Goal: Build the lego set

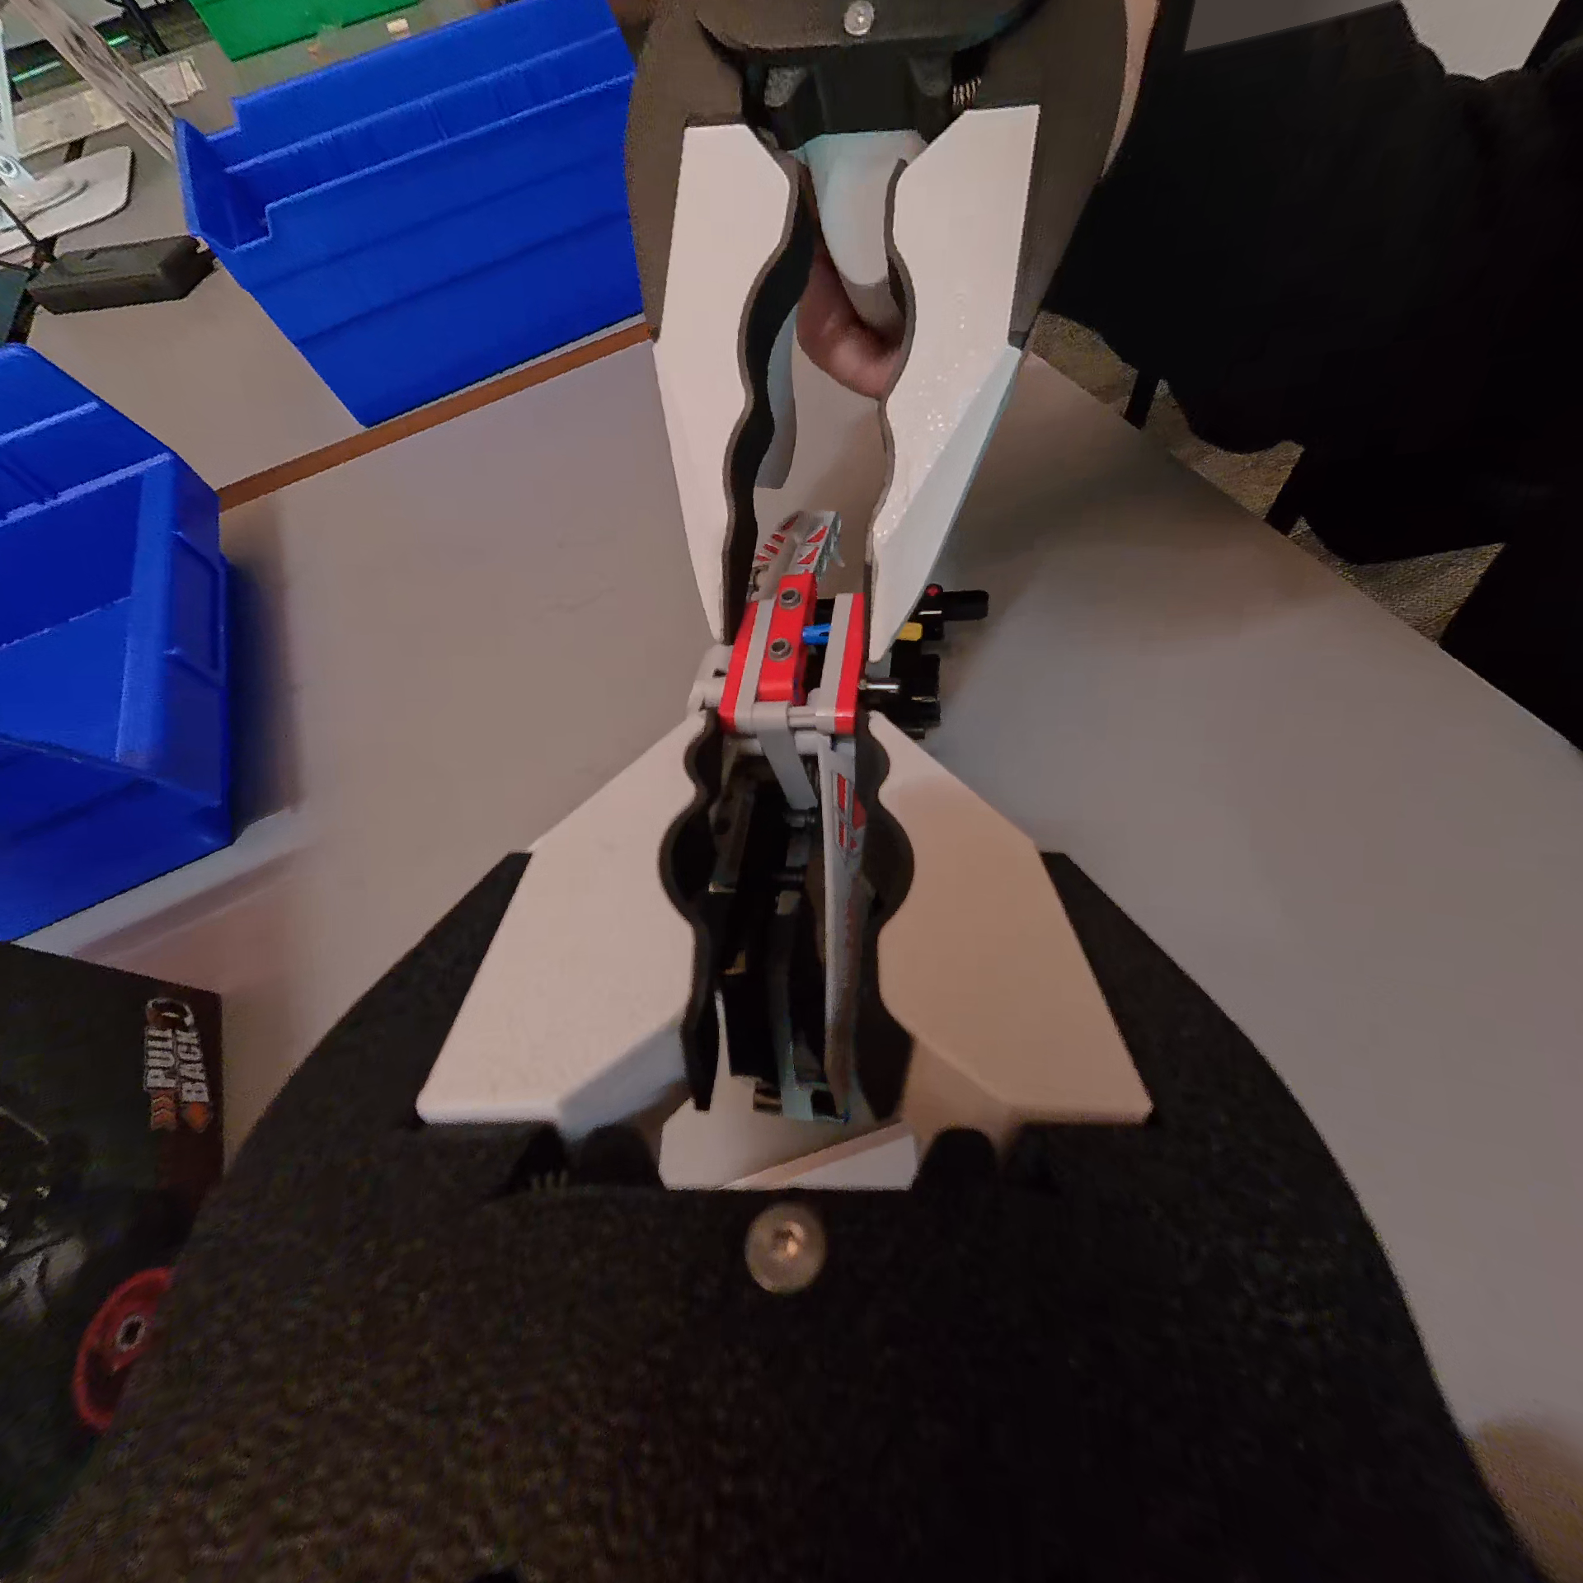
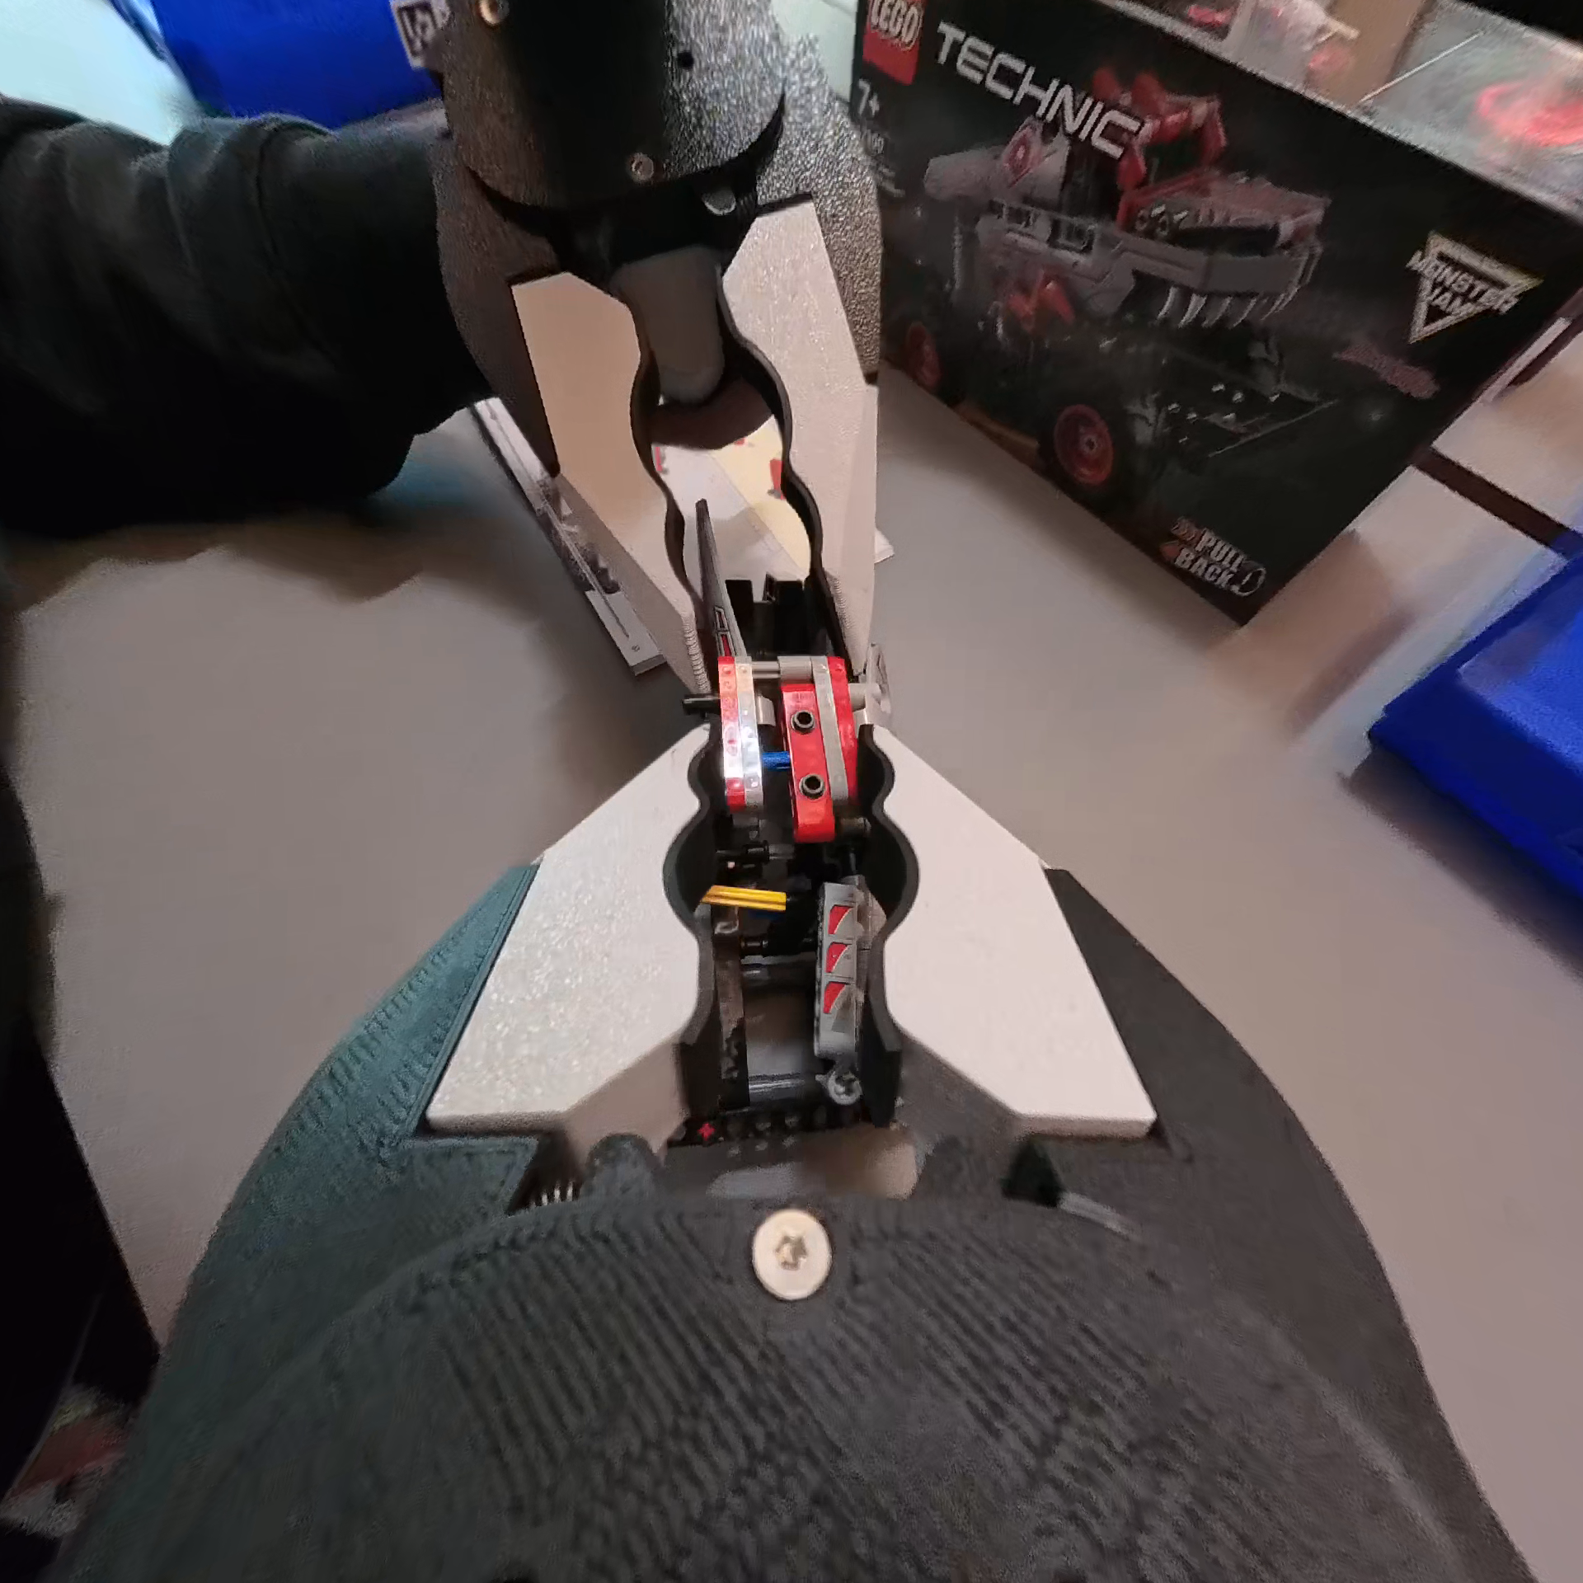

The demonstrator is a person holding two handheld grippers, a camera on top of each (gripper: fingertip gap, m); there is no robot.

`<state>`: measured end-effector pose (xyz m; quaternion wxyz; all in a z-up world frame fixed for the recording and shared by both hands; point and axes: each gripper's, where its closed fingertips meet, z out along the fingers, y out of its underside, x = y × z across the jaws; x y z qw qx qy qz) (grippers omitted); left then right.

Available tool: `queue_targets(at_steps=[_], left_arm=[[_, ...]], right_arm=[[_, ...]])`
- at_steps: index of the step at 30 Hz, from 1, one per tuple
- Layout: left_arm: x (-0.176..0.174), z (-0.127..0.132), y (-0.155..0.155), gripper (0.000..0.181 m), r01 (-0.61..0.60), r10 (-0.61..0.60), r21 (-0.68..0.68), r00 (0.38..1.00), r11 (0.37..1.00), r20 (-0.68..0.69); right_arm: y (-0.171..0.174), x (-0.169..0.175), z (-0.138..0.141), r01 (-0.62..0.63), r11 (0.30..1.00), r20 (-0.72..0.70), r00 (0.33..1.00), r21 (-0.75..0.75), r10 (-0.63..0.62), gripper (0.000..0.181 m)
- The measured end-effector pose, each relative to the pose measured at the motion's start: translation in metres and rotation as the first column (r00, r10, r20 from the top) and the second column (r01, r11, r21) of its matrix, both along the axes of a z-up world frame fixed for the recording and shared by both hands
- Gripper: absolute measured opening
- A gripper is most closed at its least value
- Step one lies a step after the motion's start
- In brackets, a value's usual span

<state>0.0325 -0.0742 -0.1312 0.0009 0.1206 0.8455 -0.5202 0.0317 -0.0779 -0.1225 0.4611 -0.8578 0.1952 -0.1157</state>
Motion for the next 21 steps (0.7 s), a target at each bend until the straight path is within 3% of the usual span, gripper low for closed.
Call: queue_targets(at_steps=[12,21], left_arm=[[-0.0056,0.0010,0.0021,0.029,0.026,-0.026,0.010,0.999,1.000,-0.022],[-0.0050,0.0035,0.0044,0.031,0.037,-0.044,-0.049,0.986,0.998,-0.160]], right_arm=[[0.0010,-0.0051,-0.0002,-0.039,0.997,-0.025,0.999,-0.066,0.038,0.028],[0.0028,-0.0027,-0.0001,-0.036,0.998,-0.016,0.999,-0.055,0.035,0.027]])
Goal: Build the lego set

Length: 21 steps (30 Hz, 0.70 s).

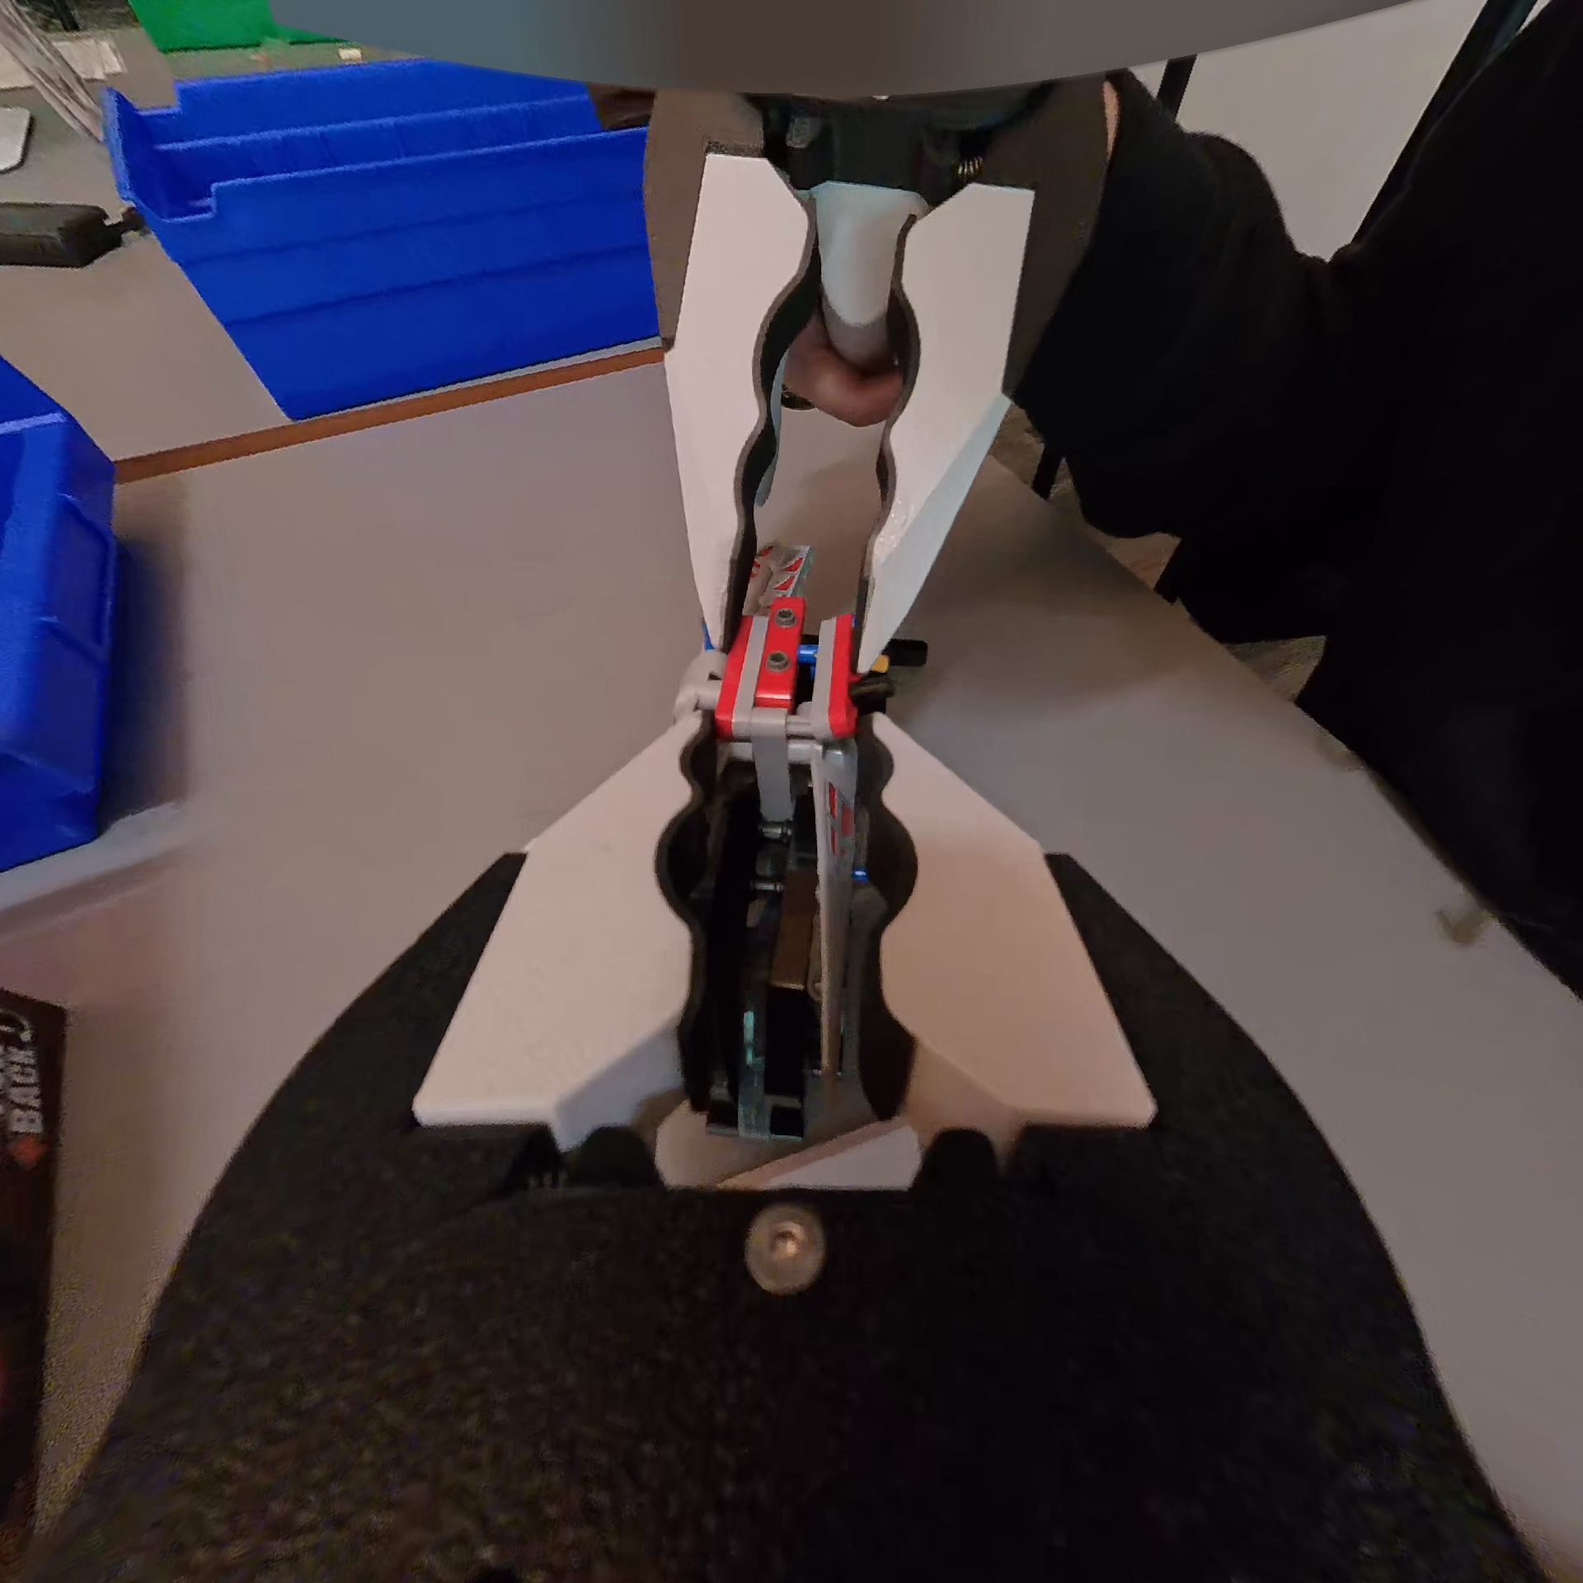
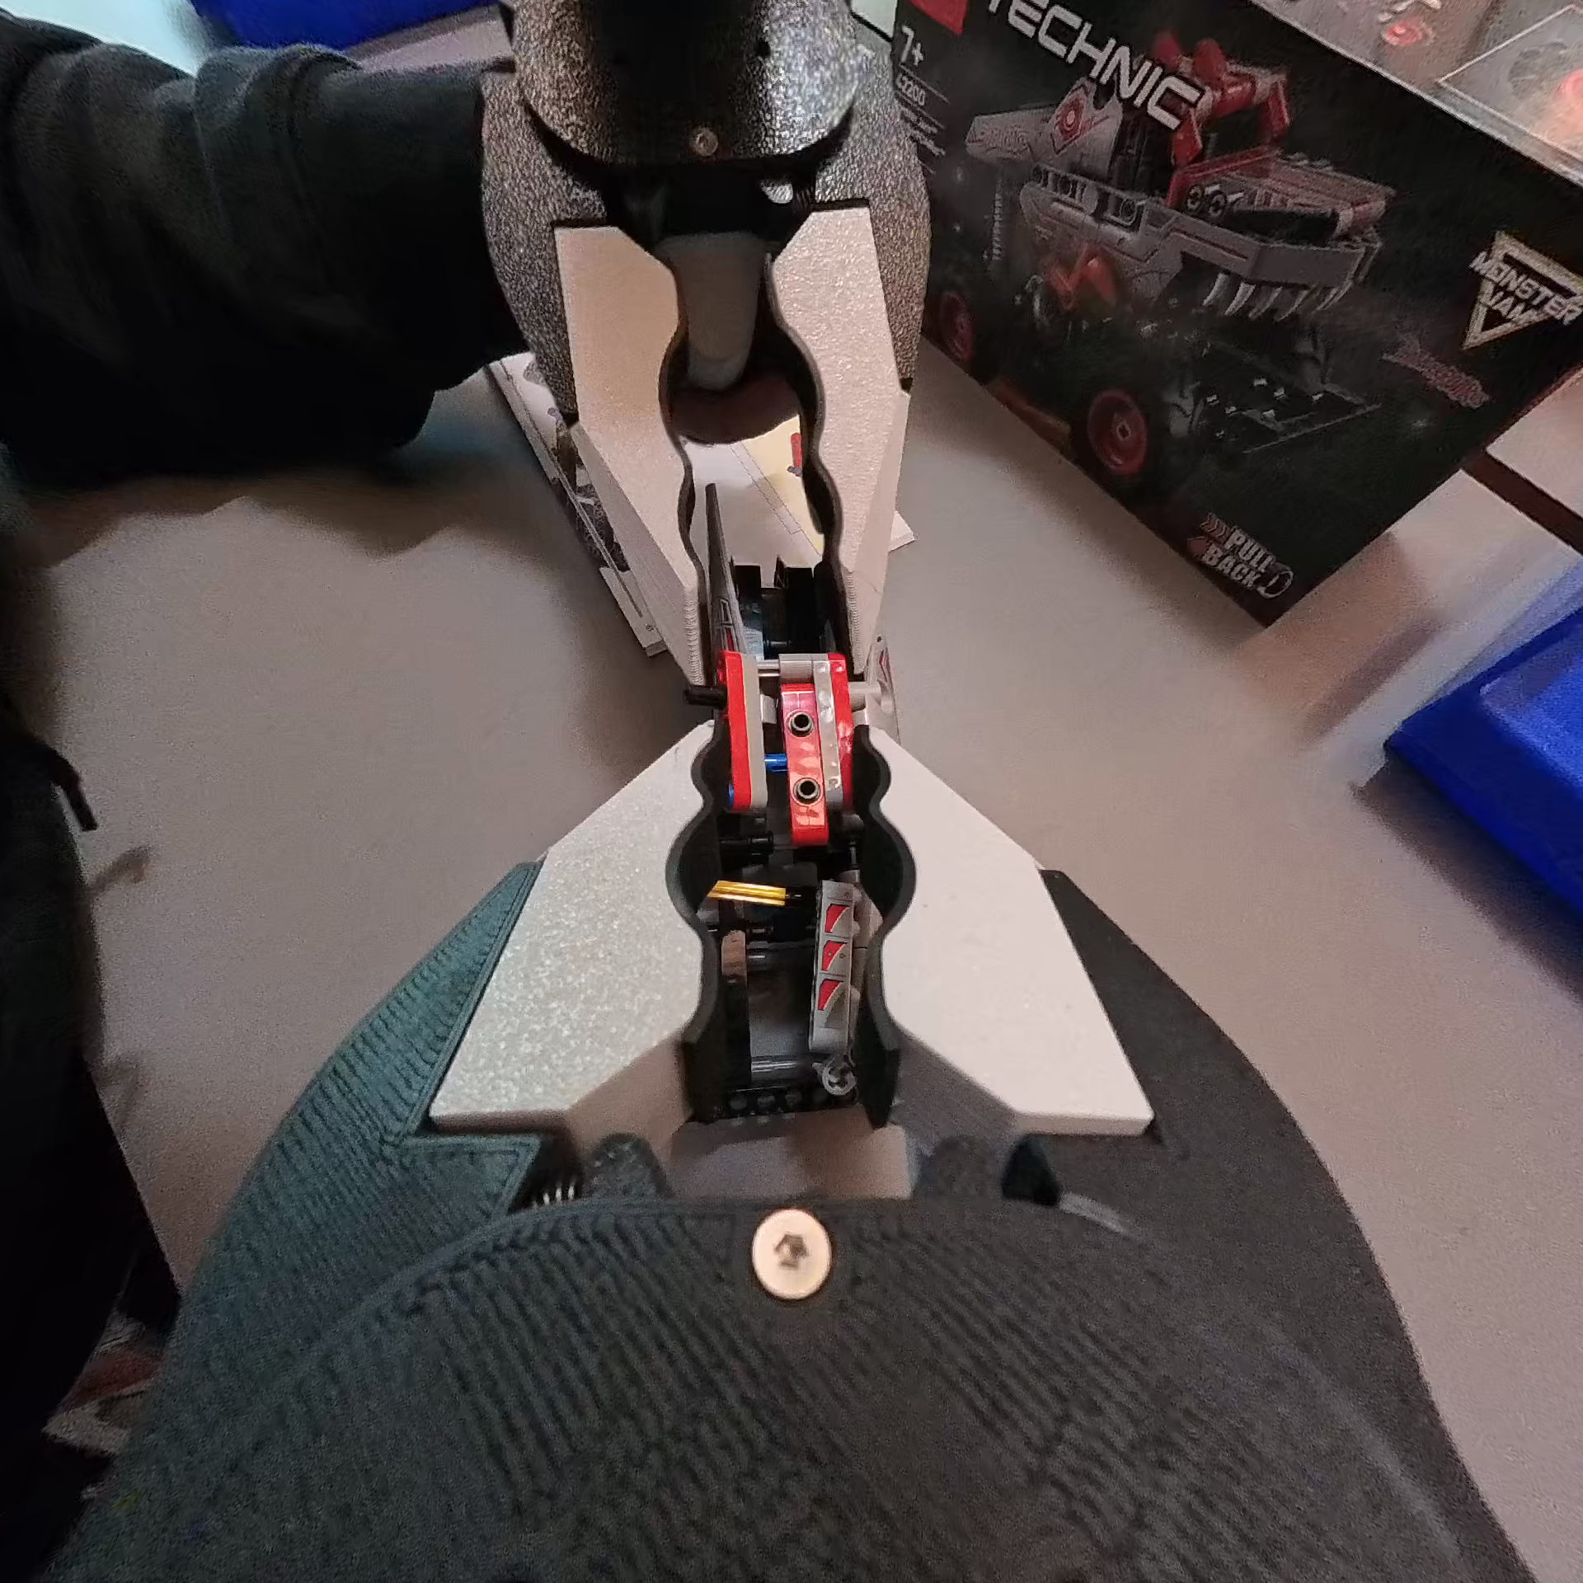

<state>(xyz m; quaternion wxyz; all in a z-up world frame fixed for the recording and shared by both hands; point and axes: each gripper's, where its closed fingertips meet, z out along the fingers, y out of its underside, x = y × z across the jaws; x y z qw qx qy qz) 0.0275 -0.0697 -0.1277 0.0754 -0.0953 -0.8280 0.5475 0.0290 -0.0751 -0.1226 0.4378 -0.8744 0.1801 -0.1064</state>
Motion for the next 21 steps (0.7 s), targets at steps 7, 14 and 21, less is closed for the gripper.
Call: queue_targets(at_steps=[7,14,21], left_arm=[[0.0005,0.0000,0.0004,0.029,-0.005,0.006,0.007,0.999,1.000,-0.037],[0.0051,-0.0017,-0.0004,0.025,-0.019,0.020,-0.008,0.998,1.000,0.054],[0.0064,-0.0018,-0.0002,0.024,-0.026,0.025,0.010,0.997,1.000,0.072]], right_arm=[[0.0008,-0.0003,-0.0005,-0.004,1.000,0.023,1.000,-0.022,0.004,0.027],[0.0005,0.0022,-0.0016,0.008,0.999,0.060,0.998,-0.053,-0.005,0.025],[0.0002,0.0028,-0.0017,0.010,0.998,0.063,0.998,-0.057,-0.006,0.024]])
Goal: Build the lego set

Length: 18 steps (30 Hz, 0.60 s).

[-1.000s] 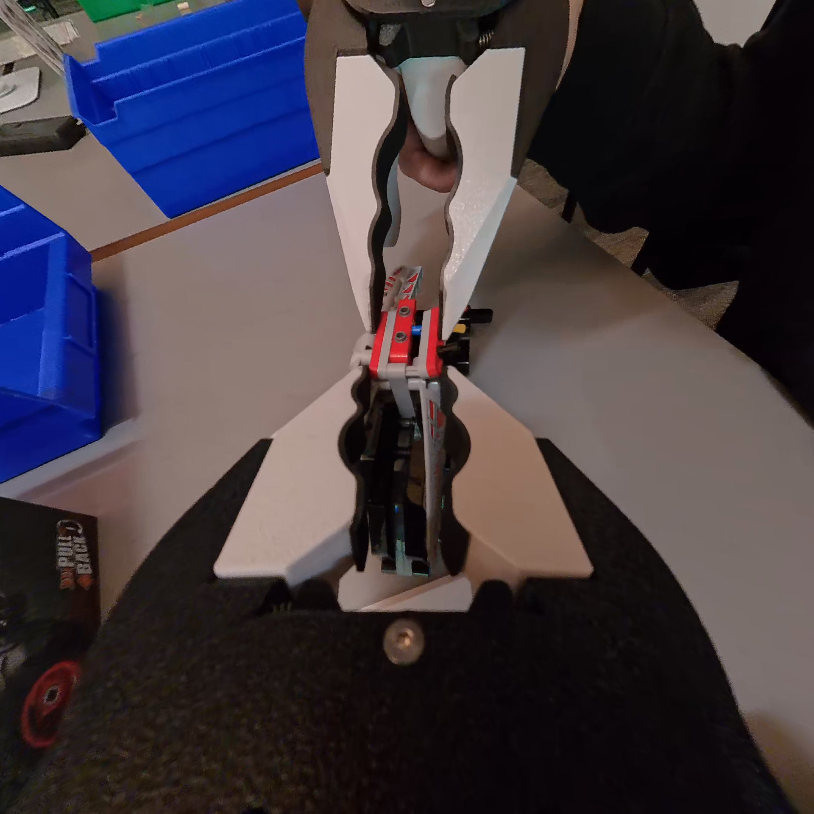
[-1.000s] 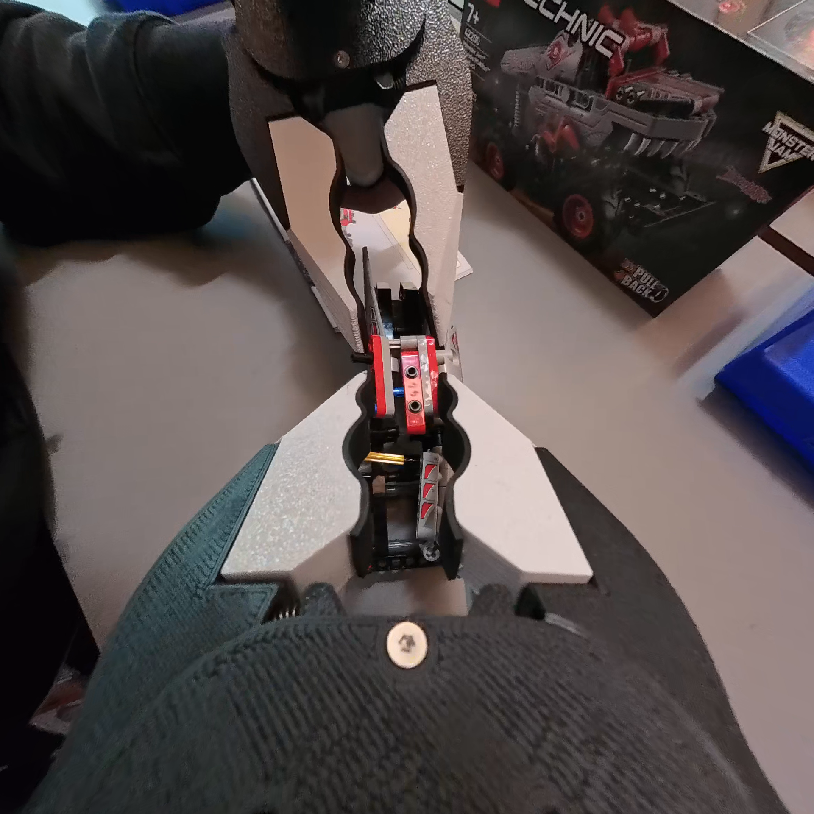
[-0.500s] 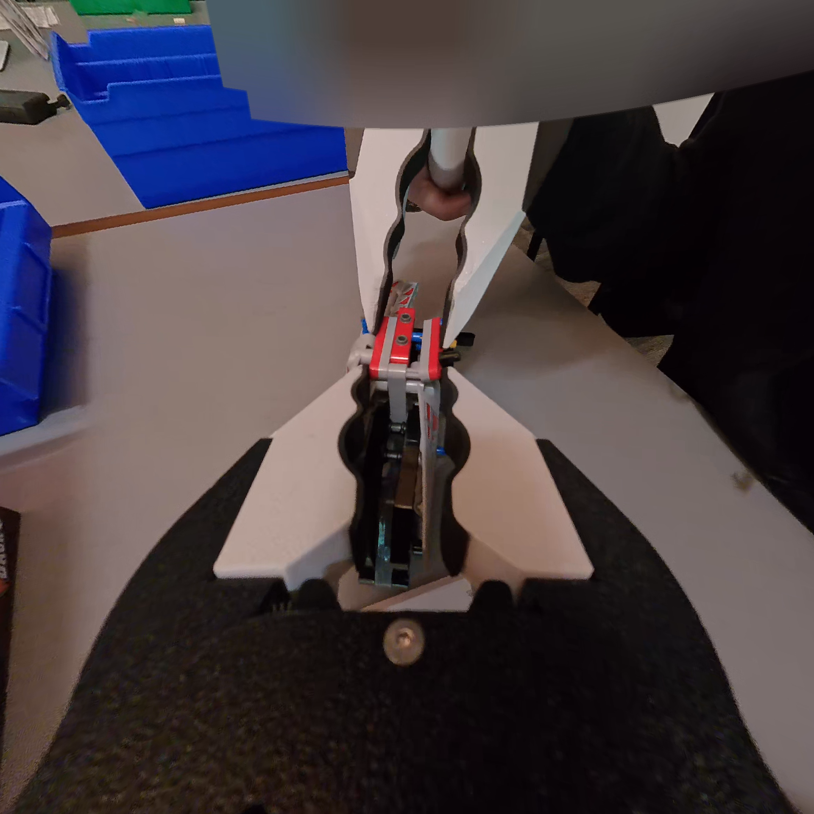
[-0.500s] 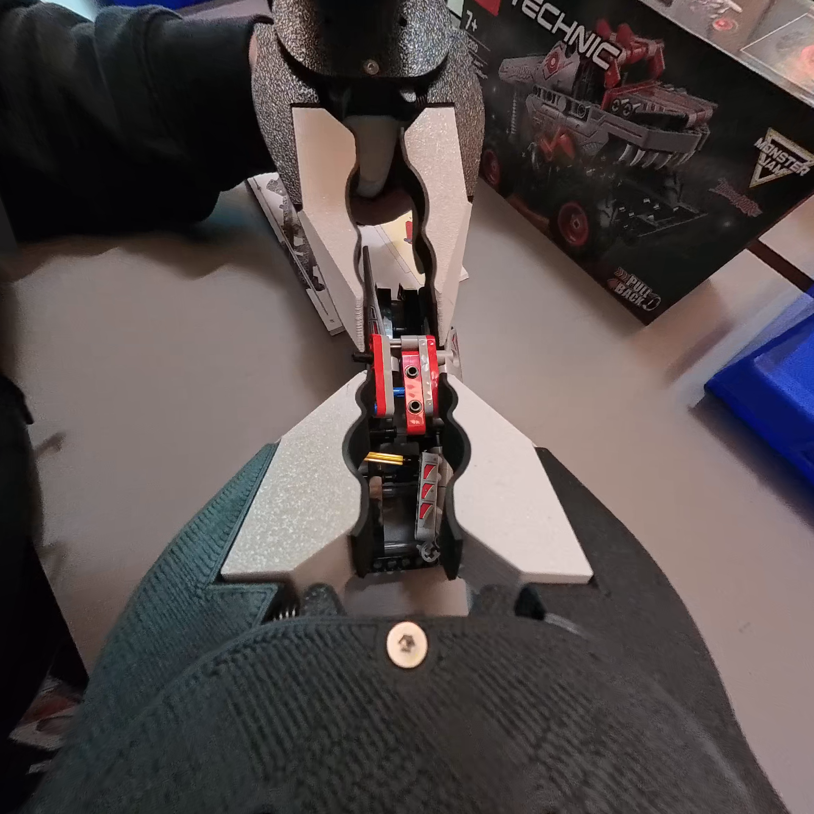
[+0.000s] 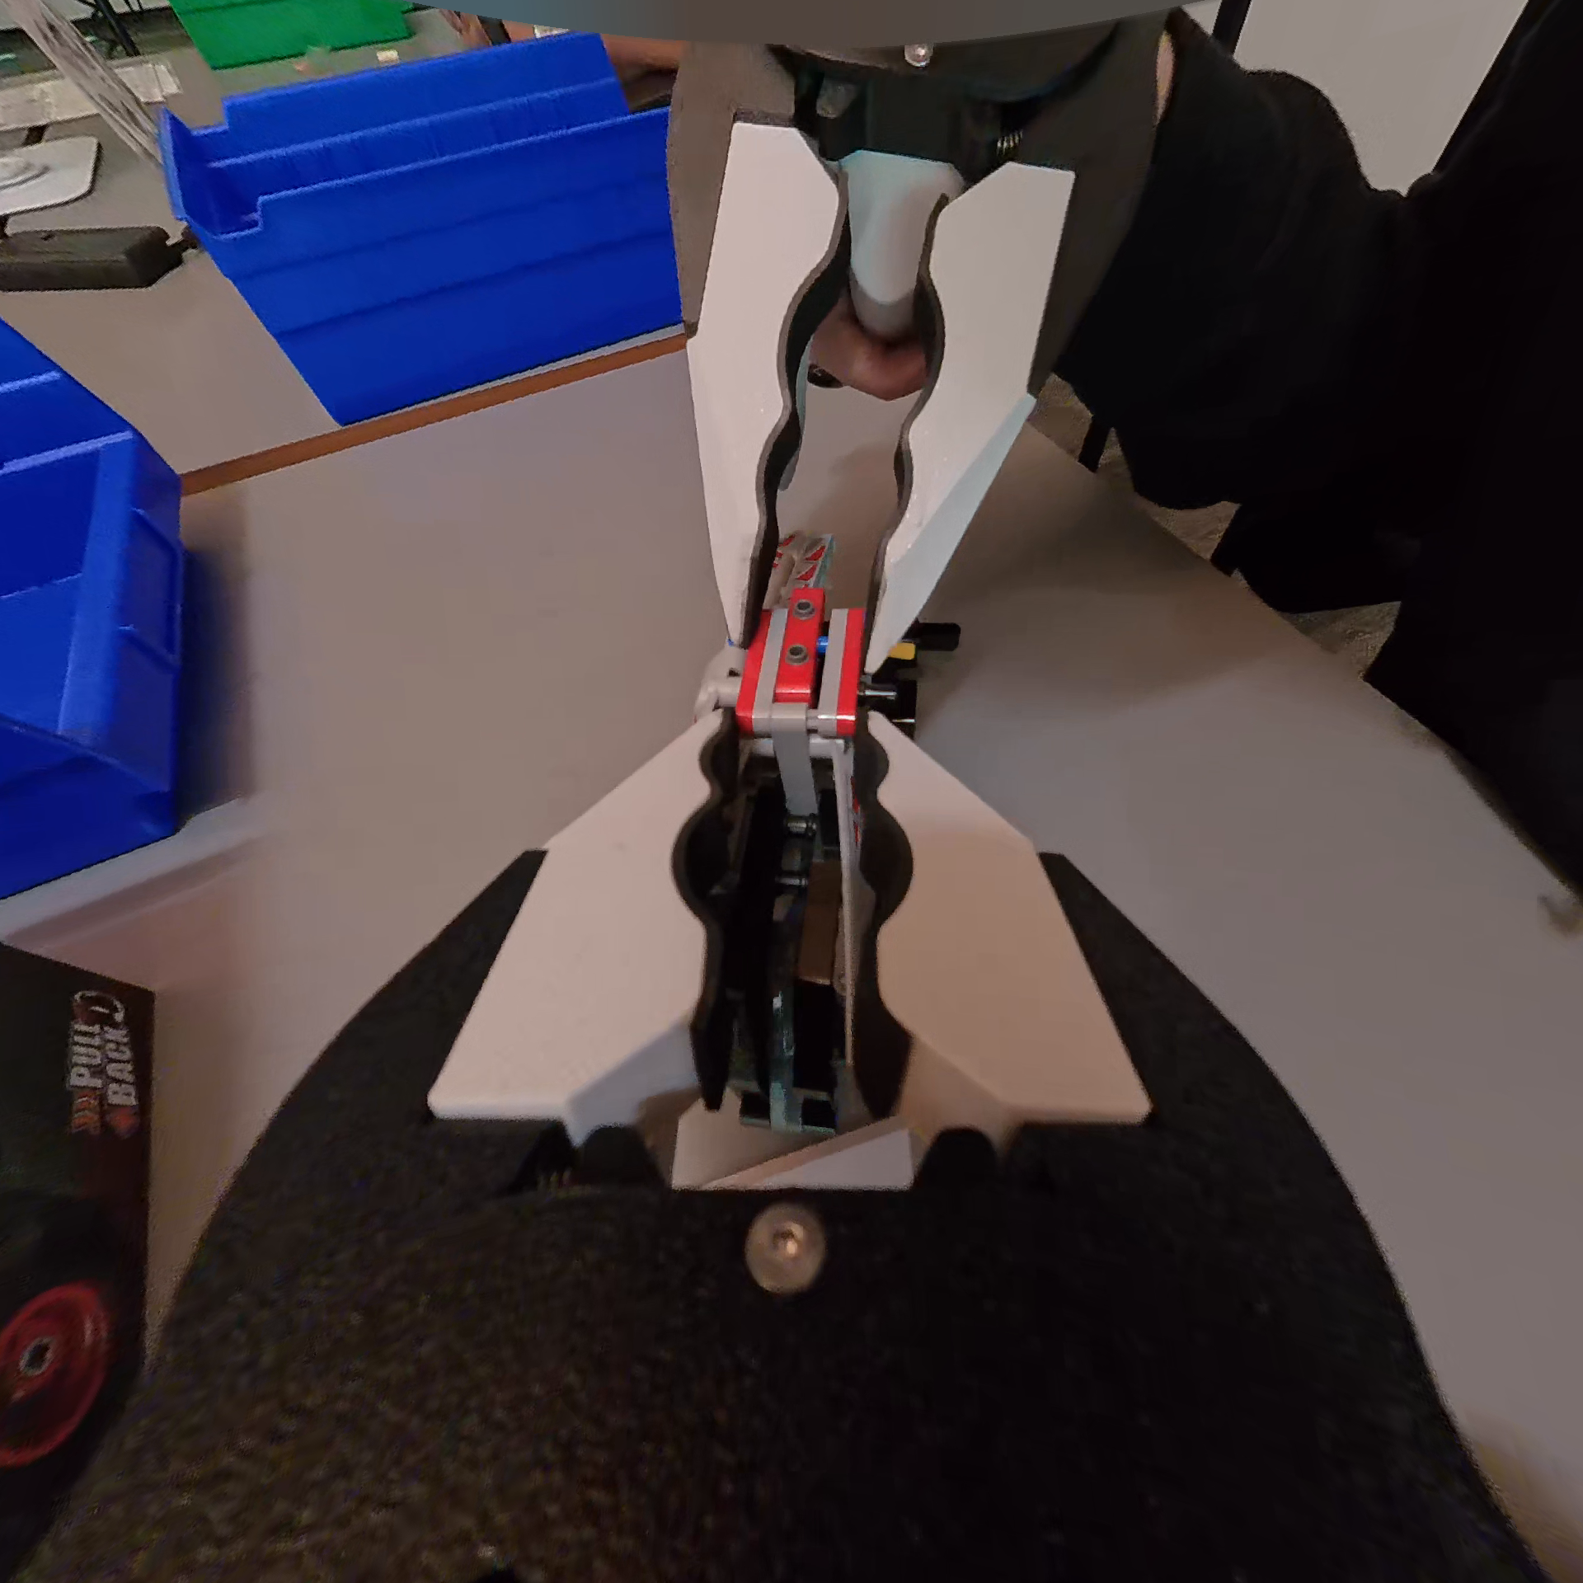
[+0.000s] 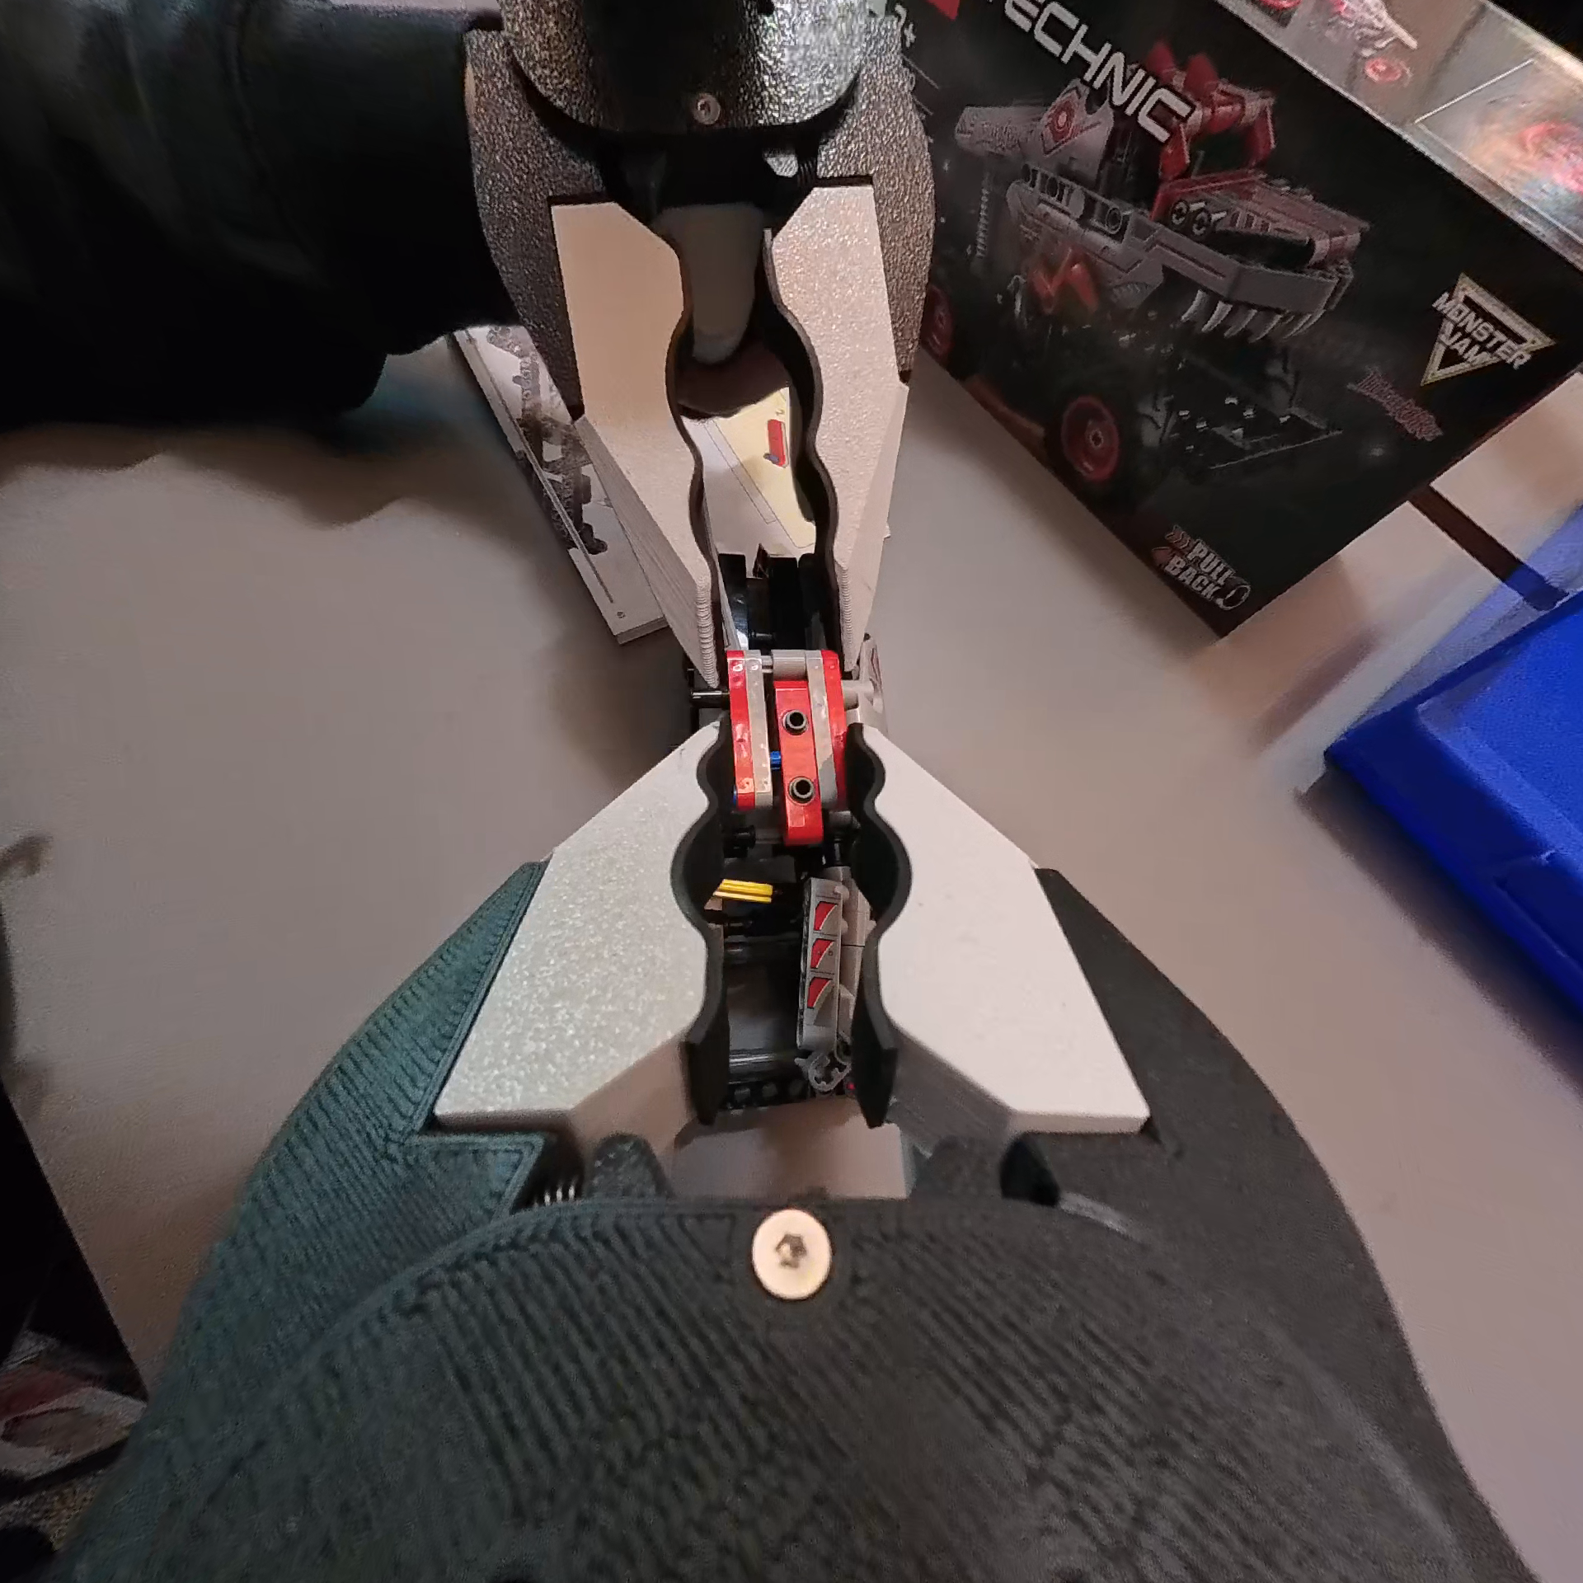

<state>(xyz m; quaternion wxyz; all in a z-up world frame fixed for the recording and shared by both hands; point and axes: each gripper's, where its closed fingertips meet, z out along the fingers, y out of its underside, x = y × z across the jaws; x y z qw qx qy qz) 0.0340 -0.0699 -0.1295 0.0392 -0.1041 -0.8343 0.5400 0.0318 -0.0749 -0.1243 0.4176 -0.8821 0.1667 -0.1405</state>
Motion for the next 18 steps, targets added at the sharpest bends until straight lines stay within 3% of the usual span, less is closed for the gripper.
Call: queue_targets(at_steps=[10,14,18], left_arm=[[0.001,0.000,0.000,0.022,0.002,-0.002,-0.011,0.999,1.000,-0.038],[0.000,0.000,0.000,0.022,0.005,-0.005,-0.016,1.000,1.000,-0.030],[0.000,0.000,0.000,0.023,0.005,-0.006,-0.014,1.000,1.000,-0.028]], right_arm=[[0.000,0.003,0.001,0.006,1.000,0.032,0.999,0.028,-0.007,0.022],[-0.006,-0.009,0.001,-0.030,0.998,-0.011,0.999,0.058,0.031,0.048],[-0.012,-0.003,0.004,0.031,0.993,-0.043,0.999,0.117,-0.026,0.050]])
